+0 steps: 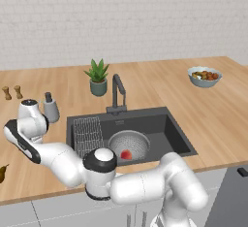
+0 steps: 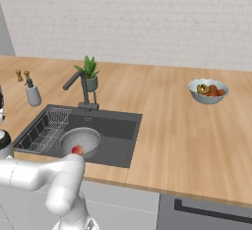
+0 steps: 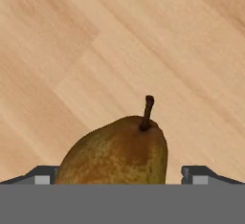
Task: Put the colander in the sink, put the pear, peach, pear in the colander, and turn on the sink faucet and pour water over the colander.
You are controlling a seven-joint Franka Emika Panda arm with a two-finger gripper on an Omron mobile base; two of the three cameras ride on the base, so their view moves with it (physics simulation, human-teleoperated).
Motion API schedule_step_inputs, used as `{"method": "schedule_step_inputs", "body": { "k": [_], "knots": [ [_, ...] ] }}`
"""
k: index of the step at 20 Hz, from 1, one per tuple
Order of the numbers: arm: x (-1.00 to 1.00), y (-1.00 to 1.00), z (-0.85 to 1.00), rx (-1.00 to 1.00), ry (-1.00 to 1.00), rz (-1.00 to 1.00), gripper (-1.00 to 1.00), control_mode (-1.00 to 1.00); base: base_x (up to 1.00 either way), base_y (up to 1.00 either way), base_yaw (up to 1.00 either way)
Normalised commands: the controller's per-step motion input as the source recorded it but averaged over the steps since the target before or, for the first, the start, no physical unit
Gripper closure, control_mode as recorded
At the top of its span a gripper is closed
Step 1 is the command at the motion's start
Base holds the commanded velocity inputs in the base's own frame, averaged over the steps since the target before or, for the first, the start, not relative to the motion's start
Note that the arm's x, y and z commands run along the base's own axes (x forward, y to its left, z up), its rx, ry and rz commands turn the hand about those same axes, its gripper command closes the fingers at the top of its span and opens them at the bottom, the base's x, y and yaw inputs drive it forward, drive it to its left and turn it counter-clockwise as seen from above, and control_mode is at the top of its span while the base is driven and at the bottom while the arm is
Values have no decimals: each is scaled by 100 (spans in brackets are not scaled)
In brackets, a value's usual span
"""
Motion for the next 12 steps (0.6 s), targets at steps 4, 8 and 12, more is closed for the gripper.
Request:
{"method": "schedule_step_inputs", "body": {
  "k": [4, 8, 12],
  "knots": [
    [4, 18, -17, -4, -1, -5, 100, -100, 0, 0, 0],
    [-39, -50, 47, -3, -14, -8, 100, -100, 0, 0, 0],
    [-86, -96, 80, -1, -21, -10, 100, -100, 0, 0, 0]
  ]
}}
